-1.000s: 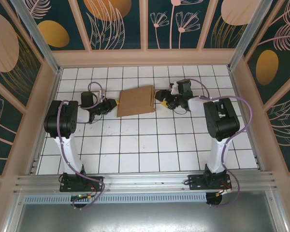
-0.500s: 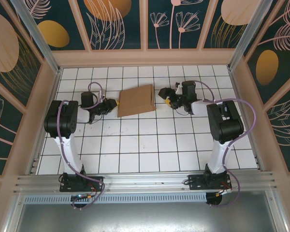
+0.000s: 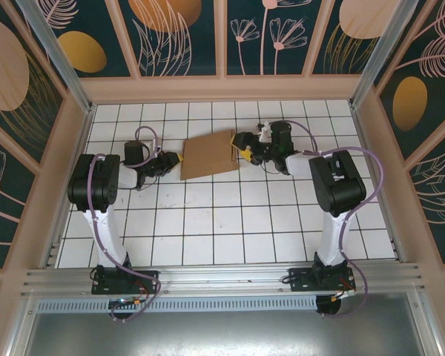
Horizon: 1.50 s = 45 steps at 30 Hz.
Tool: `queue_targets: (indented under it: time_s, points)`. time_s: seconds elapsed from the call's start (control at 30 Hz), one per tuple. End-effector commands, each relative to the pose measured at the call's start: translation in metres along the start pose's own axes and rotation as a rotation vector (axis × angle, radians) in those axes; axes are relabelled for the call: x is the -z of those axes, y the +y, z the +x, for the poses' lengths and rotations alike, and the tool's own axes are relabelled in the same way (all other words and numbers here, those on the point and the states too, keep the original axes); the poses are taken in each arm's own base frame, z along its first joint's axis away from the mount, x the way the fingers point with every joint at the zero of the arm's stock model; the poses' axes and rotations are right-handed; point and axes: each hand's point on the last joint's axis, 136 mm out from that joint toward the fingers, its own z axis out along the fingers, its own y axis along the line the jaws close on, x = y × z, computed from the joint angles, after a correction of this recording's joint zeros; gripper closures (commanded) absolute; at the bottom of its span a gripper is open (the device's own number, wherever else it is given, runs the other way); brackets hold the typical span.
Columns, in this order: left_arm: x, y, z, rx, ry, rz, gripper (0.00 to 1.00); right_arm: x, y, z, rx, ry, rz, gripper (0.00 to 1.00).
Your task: Fold the paper box
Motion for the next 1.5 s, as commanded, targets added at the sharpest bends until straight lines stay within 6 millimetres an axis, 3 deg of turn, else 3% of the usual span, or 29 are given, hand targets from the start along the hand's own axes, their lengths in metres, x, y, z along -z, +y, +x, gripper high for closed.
queue_targets:
  time_s: [0.0,0.43,0.73,0.93,1.1,1.13,1.23,1.4,1.47]
  points:
    - [-0.002,0.016,0.010,0.028,0.026,-0.041,0.80,-0.012,0.019,0.006,0.017,0.063,-0.084,0.16]
    - [-0.001,0.015,0.009,0.023,0.027,-0.045,0.78,-0.016,0.021,0.004,-0.023,0.087,-0.091,0.53]
    - [0.006,-0.001,0.000,-0.017,-0.013,-0.038,0.67,-0.011,0.024,-0.002,-0.034,0.074,-0.095,0.58]
    - [0.032,-0.040,-0.024,-0.217,-0.172,-0.067,0.33,-0.001,0.028,-0.009,-0.026,0.052,-0.095,0.57]
    - [0.043,-0.073,-0.031,-0.330,-0.243,-0.063,0.30,0.013,0.032,-0.018,-0.021,0.024,-0.096,0.57]
    - [0.047,-0.088,-0.033,-0.379,-0.271,-0.060,0.30,0.016,0.033,-0.020,-0.019,0.017,-0.099,0.57]
    - [0.047,-0.116,-0.027,-0.557,-0.328,-0.096,0.25,0.028,0.036,-0.025,-0.021,-0.001,-0.106,0.57]
    - [0.047,-0.167,-0.012,-0.880,-0.438,-0.124,0.03,0.055,0.041,-0.037,-0.019,-0.051,-0.114,0.57]
    - [0.049,-0.183,0.000,-1.043,-0.492,-0.148,0.01,0.067,0.048,-0.040,-0.039,-0.065,-0.155,0.59]
